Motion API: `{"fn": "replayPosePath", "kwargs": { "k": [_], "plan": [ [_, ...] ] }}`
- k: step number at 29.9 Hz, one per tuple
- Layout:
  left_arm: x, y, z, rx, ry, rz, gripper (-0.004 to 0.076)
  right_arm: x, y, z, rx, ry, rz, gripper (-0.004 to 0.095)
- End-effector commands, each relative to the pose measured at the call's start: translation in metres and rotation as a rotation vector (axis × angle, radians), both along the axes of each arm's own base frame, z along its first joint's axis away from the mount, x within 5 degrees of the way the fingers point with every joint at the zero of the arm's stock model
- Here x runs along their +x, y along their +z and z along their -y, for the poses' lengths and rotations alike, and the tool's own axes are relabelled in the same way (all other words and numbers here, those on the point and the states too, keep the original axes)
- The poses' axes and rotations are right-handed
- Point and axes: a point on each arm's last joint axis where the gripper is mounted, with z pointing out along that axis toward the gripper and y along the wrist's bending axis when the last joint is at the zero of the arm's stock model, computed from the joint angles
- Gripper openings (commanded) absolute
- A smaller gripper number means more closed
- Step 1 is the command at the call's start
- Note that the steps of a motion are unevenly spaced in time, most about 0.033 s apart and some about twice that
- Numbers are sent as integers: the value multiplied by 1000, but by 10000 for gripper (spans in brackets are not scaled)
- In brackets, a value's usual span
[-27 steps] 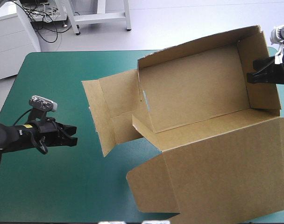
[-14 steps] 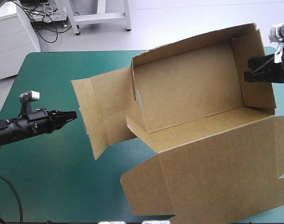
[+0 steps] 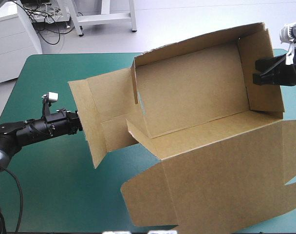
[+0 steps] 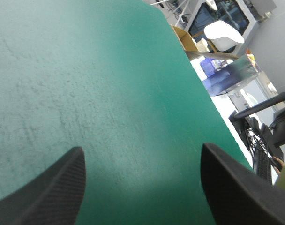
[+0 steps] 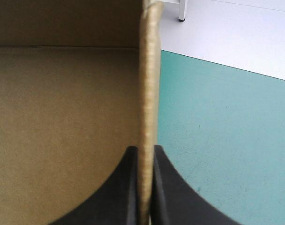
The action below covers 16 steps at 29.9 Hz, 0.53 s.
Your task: Fold the box
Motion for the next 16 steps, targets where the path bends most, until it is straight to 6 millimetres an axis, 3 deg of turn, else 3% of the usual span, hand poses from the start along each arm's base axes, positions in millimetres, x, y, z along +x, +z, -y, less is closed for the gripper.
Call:
{"fn": "replayPosePath", "kwargs": {
  "k": [1, 16],
  "plan": [
    [-7, 22, 21, -115, -109, 77, 522, -13, 14, -6, 52, 24, 52, -23],
    [-14, 34, 48, -210, -207, 121, 522, 7, 3, -5, 77, 26, -7, -23]
  ]
}}
